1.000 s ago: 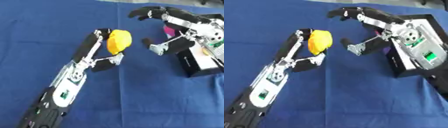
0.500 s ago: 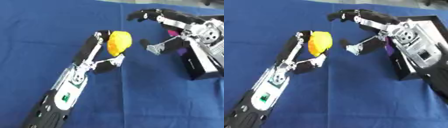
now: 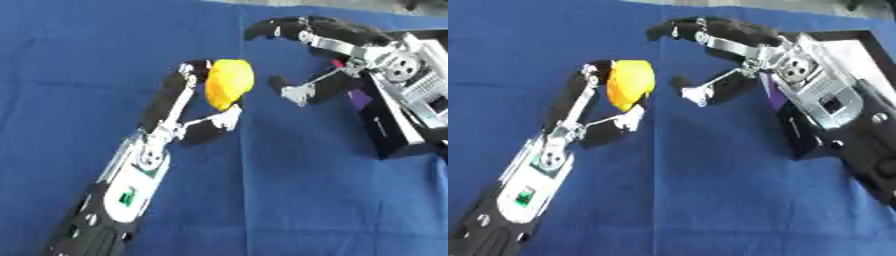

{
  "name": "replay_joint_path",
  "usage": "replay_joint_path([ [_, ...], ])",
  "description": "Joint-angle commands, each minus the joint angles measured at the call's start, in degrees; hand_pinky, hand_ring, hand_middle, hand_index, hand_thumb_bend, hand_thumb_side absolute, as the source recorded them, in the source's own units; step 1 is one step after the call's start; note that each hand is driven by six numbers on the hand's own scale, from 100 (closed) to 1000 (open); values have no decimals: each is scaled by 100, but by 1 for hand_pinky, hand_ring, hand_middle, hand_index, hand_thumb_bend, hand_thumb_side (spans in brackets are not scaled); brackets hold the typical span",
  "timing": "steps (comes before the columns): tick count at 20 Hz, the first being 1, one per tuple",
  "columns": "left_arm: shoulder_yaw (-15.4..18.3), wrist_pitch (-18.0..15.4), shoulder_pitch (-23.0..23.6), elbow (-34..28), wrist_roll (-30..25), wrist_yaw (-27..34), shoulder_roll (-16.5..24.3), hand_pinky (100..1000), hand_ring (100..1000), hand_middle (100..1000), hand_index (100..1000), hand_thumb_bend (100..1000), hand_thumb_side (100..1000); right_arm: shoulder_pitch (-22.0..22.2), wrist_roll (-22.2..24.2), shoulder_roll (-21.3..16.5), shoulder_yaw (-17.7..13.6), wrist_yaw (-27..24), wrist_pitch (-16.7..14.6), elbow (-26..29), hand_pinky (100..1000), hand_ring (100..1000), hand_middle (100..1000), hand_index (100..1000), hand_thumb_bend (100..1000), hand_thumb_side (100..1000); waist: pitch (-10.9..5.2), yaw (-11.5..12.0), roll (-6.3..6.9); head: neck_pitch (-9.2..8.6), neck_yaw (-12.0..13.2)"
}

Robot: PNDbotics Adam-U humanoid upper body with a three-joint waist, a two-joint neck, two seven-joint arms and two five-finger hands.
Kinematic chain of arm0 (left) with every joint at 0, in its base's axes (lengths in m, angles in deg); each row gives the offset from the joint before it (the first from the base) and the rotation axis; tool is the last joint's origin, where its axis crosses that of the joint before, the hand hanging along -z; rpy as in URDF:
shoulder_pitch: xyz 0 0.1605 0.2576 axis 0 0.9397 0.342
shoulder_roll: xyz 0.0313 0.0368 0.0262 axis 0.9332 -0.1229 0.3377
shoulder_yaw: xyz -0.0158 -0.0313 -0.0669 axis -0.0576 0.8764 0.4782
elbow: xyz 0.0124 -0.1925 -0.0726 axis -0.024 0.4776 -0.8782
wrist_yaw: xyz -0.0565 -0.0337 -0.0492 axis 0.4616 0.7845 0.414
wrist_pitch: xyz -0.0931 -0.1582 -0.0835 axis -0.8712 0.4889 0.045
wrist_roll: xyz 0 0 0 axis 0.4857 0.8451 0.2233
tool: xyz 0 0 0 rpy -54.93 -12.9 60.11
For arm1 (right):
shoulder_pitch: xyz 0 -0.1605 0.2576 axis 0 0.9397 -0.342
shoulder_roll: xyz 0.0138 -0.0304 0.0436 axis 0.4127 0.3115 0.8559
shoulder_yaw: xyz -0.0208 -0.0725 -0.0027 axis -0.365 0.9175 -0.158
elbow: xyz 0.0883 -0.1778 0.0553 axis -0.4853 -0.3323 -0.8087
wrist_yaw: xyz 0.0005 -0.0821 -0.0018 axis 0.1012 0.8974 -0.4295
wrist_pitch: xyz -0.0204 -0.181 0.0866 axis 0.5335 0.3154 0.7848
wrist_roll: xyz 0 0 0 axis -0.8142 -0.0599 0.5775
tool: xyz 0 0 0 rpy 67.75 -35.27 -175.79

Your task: Pick up the objects with one hand, pass them to the other hand, and then place them into the box on the other side of the table.

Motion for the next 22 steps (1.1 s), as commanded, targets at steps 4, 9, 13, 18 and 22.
replay_joint_path([
  [4,91,-24,-61,53,94,-190,-85,778,560,547,489,100,375,-22,475,-94,-51,-317,57,258,922,1000,924,1000,100,263,-11,-29,-72,-78,19],
  [9,101,-46,-58,119,124,-259,-108,778,559,547,489,100,374,-35,783,-85,-63,-593,185,367,930,1000,937,1000,100,259,5,-18,-80,-45,3],
  [13,91,-66,-58,201,138,-268,-169,779,559,548,490,100,387,-57,813,-74,-81,-629,255,331,931,1000,932,1000,100,255,7,6,-92,-13,-53],
  [18,72,-119,-47,282,150,-276,-240,780,559,549,491,100,397,-77,745,-61,-56,-489,229,221,931,1000,928,1000,100,255,16,32,-105,1,-117],
  [22,52,-156,-55,306,162,-299,-278,779,560,549,491,100,383,-95,643,-56,-39,-415,210,176,930,1000,924,1000,100,248,26,37,-106,7,-147],
])
